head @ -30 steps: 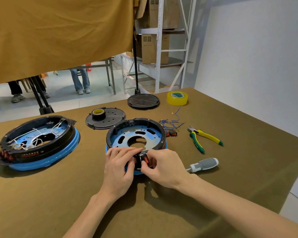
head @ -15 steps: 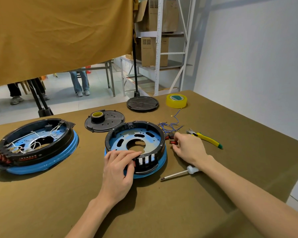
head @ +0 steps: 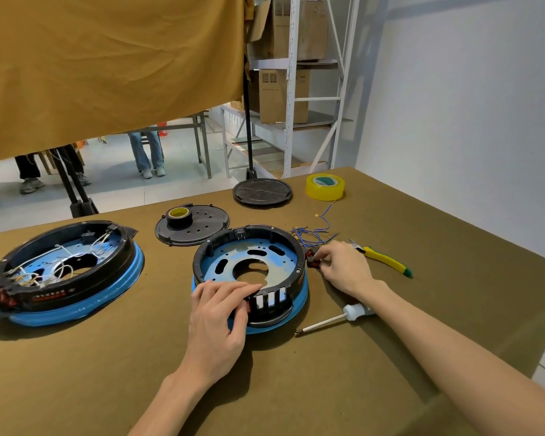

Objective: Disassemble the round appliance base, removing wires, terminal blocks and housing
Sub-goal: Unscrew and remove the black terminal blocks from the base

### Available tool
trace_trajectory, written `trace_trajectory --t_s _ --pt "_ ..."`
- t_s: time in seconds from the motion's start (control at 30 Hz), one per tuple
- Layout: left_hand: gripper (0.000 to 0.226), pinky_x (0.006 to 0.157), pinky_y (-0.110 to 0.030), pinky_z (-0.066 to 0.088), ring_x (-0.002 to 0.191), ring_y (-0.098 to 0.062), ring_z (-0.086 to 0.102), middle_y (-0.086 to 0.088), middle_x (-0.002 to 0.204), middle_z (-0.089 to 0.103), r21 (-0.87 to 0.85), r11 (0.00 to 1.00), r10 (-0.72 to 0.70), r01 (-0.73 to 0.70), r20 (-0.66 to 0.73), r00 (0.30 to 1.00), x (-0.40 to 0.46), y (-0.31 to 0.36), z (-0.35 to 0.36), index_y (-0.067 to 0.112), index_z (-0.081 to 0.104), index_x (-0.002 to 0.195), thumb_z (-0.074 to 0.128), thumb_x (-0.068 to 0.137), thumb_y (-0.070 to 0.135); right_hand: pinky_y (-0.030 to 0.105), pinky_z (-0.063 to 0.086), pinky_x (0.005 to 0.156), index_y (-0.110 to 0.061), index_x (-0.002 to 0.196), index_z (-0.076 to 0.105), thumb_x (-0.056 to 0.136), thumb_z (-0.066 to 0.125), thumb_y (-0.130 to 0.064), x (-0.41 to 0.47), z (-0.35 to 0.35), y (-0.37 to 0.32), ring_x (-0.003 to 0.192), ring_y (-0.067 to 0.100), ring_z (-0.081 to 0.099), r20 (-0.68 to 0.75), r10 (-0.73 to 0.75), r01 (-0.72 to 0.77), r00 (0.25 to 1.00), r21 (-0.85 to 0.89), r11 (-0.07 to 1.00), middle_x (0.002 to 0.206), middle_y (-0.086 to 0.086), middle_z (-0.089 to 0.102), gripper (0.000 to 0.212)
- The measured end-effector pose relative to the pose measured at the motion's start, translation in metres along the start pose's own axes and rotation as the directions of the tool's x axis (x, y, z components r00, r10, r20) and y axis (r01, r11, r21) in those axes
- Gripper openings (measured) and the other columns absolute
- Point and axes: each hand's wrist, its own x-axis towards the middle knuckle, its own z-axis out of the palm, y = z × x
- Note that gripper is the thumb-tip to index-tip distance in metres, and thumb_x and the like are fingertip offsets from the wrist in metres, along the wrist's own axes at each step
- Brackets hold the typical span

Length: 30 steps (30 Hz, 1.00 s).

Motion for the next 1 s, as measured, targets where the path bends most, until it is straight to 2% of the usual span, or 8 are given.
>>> trace_trajectory --t_s 0.17,0.27,0.33,0.43,0.63,0.77,0.87,1.0 --pt "0.041 0.11 -0.013 0.017 0.115 0.0 0.049 0.023 0.116 0.065 0.004 1.0 -0.004 0.004 0.005 1.0 -0.001 -0.001 0.0 0.03 0.073 0.124 0.044 0.095 0.035 0.027 0.05 0.071 -0.03 0.122 0.069 0.093 0.065 -0.023 -0.011 -0.011 -0.004 0.09 0.01 0.06 0.02 -0.003 0.002 1.0 0.074 0.997 0.109 -0.009 0.07 0.03" --pt "0.04 0.11 -0.014 0.018 0.116 0.0 0.049 0.023 0.117 0.064 0.007 1.0 0.003 -0.003 0.003 1.0 -0.001 0.0 0.001 0.03 0.072 0.124 0.045 0.095 0.034 0.024 0.05 0.068 -0.029 0.102 0.067 0.096 0.061 -0.04 -0.035 -0.024 -0.008 0.081 0.004 0.057 -0.045 -0.082 0.086 0.996 0.09 0.992 0.09 -0.013 0.062 0.013" --pt "0.04 0.111 -0.014 0.017 0.118 0.0 0.049 0.023 0.119 0.064 0.014 1.0 0.006 -0.006 0.007 1.0 -0.001 0.0 0.001 0.029 0.072 0.124 0.045 0.095 0.032 0.018 0.042 0.063 -0.034 0.085 0.058 0.097 0.05 -0.054 -0.06 -0.029 -0.009 0.073 0.0 0.053 0.009 -0.181 0.18 0.984 0.046 0.983 0.079 -0.016 0.056 0.025" --pt "0.04 0.113 -0.015 0.017 0.122 -0.002 0.05 0.02 0.123 0.064 0.026 1.0 0.002 -0.002 0.015 1.0 -0.001 0.001 0.0 0.027 0.072 0.125 0.046 0.095 0.031 0.022 0.038 0.064 -0.032 0.079 0.052 0.096 0.038 -0.065 -0.096 -0.027 -0.005 0.07 0.003 0.047 0.08 -0.311 0.316 0.947 -0.064 0.947 0.076 -0.015 0.051 0.04" --pt "0.033 0.112 -0.007 0.018 0.125 -0.009 0.051 0.015 0.123 0.061 -0.015 0.998 -0.058 0.058 0.013 0.998 -0.003 0.007 -0.004 0.021 0.07 0.125 0.057 0.094 0.022 0.034 0.045 0.056 -0.022 0.068 0.055 0.104 0.021 -0.061 -0.109 -0.033 -0.01 0.059 0.011 0.047 -0.051 -0.329 0.323 0.943 -0.092 0.942 0.065 -0.009 0.05 0.063" --pt "0.034 0.115 -0.015 0.023 0.123 -0.006 0.052 0.009 0.122 0.066 -0.015 0.997 -0.074 0.074 0.033 0.997 -0.004 0.007 -0.006 0.019 0.069 0.126 0.057 0.095 0.025 0.027 0.031 0.048 -0.026 0.075 0.042 0.107 0.027 -0.052 -0.109 -0.046 -0.032 0.049 0.011 0.036 -0.165 -0.343 0.339 0.925 -0.053 0.939 0.056 -0.011 0.038 0.044" --pt "0.031 0.116 -0.024 0.028 0.12 -0.003 0.051 0.012 0.12 0.065 -0.008 0.999 -0.049 0.049 0.038 0.998 -0.003 0.006 -0.009 0.019 0.07 0.124 0.061 0.095 0.022 0.024 0.023 0.047 -0.028 0.074 0.037 0.108 0.032 -0.042 -0.104 -0.055 -0.056 0.044 0.011 0.032 -0.191 -0.393 0.388 0.899 -0.067 0.919 0.053 -0.012 0.031 0.037" --pt "0.033 0.12 -0.018 0.023 0.122 0.001 0.05 0.015 0.122 0.063 -0.02 0.999 -0.029 0.03 0.046 0.999 -0.004 0.003 -0.011 0.02 0.069 0.126 0.069 0.095 0.012 0.03 0.037 0.046 -0.024 0.072 0.044 0.108 0.028 -0.043 -0.092 -0.061 -0.083 0.045 0.013 0.041 -0.13 -0.467 0.449 0.875 -0.145 0.882 0.054 -0.009 0.043 0.043"
